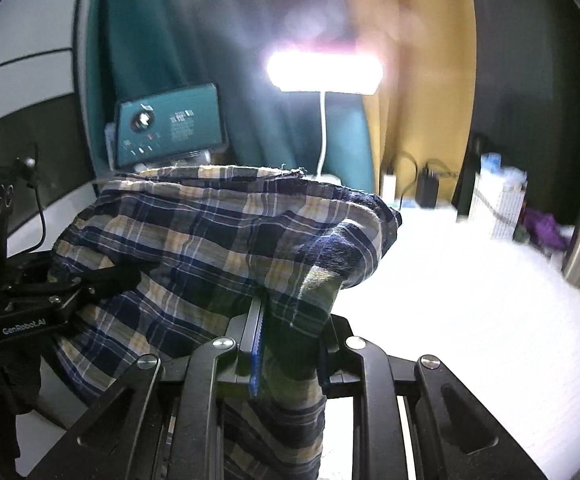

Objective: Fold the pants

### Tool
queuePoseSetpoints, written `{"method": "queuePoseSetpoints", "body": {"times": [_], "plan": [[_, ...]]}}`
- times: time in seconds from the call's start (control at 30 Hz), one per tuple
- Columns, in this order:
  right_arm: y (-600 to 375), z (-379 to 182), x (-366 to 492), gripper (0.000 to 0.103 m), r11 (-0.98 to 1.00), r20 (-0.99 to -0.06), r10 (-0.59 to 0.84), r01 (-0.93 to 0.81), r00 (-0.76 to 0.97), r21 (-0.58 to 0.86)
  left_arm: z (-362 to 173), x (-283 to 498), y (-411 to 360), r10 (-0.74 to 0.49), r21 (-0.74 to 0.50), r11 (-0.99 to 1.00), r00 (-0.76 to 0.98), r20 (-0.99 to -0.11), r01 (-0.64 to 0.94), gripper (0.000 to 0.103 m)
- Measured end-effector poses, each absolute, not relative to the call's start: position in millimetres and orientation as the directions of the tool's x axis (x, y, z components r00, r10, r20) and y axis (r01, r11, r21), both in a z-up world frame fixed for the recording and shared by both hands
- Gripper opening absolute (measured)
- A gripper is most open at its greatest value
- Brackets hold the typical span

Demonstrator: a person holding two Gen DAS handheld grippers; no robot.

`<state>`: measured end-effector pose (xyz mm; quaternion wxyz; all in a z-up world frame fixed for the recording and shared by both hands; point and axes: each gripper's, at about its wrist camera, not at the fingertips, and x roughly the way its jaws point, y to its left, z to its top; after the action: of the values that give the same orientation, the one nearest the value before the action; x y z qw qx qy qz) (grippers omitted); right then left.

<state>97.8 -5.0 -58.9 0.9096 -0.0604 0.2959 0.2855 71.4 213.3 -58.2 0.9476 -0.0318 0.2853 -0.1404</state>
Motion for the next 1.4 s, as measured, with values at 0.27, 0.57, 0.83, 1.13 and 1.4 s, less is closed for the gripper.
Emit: {"method": "queuePoseSetpoints", "body": {"times": [0.27, 0.57, 0.83, 1.13, 1.4], "plan": [[-2.7, -104.4, 145.5, 0.021, 0.853, -0.666, 0.435, -0.514, 0.606, 0.09, -94.0, 111.3, 219.4, -0.263, -0.169, 0.965, 0.738, -0.622, 0.202, 0.029], [1.1, -139.8, 184.6, 0.021, 0.852, -0.727, 0.432, -0.505, 0.534, 0.135, -123.3, 138.9, 231.7, -0.208, -0.161, 0.978, 0.675, -0.708, 0.133, 0.032], [0.8, -153.0, 196.8, 0.022, 0.852, -0.748, 0.428, -0.502, 0.507, 0.148, -135.3, 142.0, 250.6, -0.155, -0.17, 0.985, 0.651, -0.743, 0.04, 0.06], [-15.6, -149.1, 193.4, 0.082, 0.861, -0.728, 0.429, -0.485, 0.535, 0.151, -107.7, 125.2, 258.6, -0.066, -0.158, 0.986, 0.732, -0.678, -0.058, 0.076], [-36.3, -136.7, 175.0, 0.082, 0.878, -0.711, 0.403, -0.463, 0.576, 0.123, -89.4, 108.0, 253.0, -0.037, -0.148, 0.986, 0.77, -0.636, -0.075, 0.078]]}}
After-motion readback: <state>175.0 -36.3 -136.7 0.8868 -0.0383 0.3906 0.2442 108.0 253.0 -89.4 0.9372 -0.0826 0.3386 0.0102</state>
